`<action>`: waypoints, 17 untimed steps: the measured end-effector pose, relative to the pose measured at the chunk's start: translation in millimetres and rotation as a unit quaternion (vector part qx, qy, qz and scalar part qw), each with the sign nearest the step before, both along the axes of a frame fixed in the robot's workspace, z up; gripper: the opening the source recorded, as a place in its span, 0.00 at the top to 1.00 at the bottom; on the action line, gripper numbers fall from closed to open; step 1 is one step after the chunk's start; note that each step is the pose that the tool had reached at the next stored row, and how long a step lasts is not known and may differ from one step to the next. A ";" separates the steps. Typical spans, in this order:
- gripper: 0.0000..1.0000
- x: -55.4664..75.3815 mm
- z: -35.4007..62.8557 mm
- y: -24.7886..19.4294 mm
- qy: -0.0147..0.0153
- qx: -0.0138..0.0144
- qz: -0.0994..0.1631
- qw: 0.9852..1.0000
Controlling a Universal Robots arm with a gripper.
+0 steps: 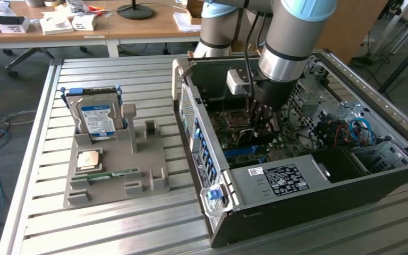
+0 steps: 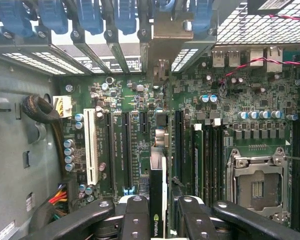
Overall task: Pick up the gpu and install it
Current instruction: 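Insert the gpu into the slot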
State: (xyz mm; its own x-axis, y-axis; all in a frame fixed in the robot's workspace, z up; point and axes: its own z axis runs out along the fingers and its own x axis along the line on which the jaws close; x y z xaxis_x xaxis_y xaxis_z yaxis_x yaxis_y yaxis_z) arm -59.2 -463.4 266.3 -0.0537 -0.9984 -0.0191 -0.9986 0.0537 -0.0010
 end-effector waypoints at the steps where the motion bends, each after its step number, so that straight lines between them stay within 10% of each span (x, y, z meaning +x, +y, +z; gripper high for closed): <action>1: 0.73 0.0 -0.6 0.0 0.000 0.000 0.001 1.000; 17: 0.73 -2.4 -4.5 -0.1 0.000 0.000 0.008 1.000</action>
